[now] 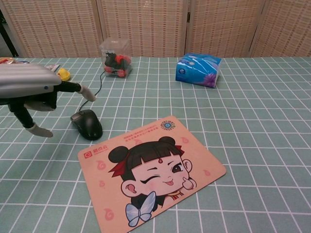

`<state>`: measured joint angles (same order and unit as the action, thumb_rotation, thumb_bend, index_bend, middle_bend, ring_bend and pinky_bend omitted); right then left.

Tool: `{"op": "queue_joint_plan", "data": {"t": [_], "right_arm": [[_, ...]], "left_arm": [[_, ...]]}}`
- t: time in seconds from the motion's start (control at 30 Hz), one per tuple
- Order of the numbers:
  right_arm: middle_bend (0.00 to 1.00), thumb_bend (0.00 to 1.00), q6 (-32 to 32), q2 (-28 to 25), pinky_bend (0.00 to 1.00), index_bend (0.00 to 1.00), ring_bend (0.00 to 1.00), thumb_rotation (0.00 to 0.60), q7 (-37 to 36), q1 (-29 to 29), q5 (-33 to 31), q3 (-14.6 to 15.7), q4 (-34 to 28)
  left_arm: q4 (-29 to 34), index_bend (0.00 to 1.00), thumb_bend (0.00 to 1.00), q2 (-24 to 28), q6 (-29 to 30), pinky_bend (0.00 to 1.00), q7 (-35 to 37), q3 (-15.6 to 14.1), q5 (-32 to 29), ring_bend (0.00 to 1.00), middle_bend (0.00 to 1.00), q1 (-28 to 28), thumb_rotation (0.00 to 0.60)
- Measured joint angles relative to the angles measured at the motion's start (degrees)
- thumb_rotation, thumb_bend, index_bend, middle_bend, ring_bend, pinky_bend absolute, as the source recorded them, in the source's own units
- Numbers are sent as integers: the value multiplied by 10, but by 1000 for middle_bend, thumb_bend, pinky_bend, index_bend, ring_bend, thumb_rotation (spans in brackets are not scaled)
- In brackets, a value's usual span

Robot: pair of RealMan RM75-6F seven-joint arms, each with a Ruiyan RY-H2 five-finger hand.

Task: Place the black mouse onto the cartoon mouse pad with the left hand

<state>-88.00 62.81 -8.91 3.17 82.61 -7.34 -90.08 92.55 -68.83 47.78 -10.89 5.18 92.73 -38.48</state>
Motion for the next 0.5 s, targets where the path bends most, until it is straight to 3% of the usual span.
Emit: {"op": "queue_joint_plan", "data": {"t": [0.5], "right_arm": [[249, 116, 26, -4, 398, 187, 190, 600, -27, 5, -20, -7, 16]], "left_arm": [[-119, 219, 177, -78, -7, 1000, -60, -11, 33, 1000, 1000, -68, 600]]}}
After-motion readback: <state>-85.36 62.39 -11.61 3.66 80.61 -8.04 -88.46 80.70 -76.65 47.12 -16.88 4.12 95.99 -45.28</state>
